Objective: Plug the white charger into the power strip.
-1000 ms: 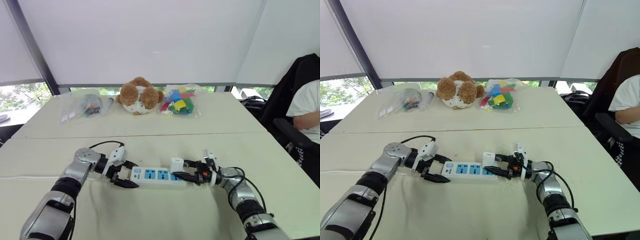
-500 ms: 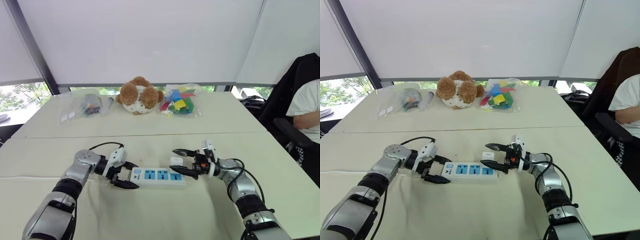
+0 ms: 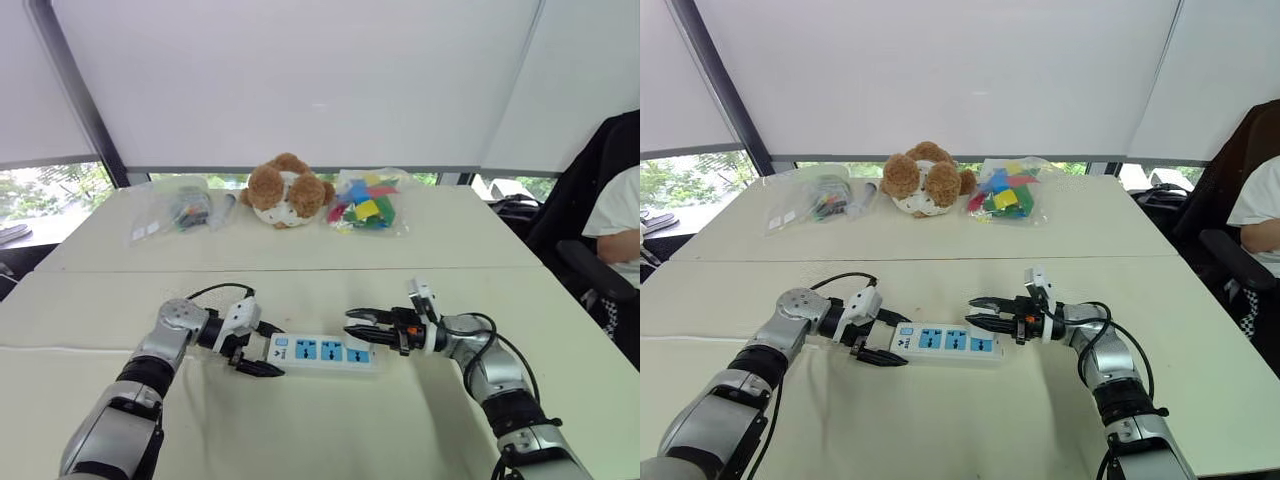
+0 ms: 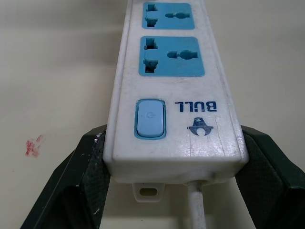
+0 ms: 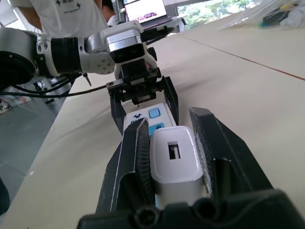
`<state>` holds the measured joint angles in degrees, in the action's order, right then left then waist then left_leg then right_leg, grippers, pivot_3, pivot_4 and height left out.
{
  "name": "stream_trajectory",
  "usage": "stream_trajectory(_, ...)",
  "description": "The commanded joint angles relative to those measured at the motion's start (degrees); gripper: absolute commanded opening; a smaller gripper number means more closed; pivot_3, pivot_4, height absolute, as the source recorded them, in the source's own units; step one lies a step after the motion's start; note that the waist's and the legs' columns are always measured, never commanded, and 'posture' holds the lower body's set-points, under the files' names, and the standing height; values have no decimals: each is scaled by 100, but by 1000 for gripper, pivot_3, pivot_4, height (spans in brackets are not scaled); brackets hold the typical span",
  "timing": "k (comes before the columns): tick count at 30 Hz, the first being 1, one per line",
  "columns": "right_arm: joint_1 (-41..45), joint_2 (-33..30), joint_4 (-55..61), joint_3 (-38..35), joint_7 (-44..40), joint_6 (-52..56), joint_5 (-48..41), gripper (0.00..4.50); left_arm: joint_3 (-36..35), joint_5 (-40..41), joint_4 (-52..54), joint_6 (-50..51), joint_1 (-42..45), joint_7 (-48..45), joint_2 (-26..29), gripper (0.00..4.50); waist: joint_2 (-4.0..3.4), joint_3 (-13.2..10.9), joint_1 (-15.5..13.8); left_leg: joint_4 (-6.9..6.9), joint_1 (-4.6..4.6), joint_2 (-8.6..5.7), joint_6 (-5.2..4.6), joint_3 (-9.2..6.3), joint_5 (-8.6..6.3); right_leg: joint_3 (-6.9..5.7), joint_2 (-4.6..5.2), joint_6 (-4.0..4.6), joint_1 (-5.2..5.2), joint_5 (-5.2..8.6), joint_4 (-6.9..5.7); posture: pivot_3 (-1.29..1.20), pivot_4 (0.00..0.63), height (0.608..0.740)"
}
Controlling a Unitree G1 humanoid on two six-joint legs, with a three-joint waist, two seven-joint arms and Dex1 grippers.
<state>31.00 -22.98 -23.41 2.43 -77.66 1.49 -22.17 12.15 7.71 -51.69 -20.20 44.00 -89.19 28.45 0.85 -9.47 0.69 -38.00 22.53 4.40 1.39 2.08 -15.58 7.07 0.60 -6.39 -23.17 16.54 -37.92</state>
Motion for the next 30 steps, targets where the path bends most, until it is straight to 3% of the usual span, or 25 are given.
stream_trajectory(1,11,-146,87,144,-48,-50,211,810,-77,-211,-180,-161,165,303,-35,3026,0,0,-8,0,0,0,0,0,0,0,0,4,0,2,0,0,150,739)
stream_trajectory(8,-289,-238,-365,492,-134,-562,683,810,-102,-292,-353,-327,235,407,-103,3026,4,6,-9,-1,-13,-2,0,-2,0,0,1,5,18,2,1,0,150,739)
stream_trajectory(9,-306,-240,-423,505,-141,-600,693,810,-142,-318,210,4,1,484,-46,3026,3,7,-7,-1,-17,-2,0,-3,0,0,1,6,25,3,4,0,150,739)
stream_trajectory(30,-225,-218,-609,366,71,-685,552,810,-121,-531,-752,-766,339,804,-264,3026,5,60,-12,-1,-47,-5,0,-12,0,2,5,22,83,3,54,0,150,739)
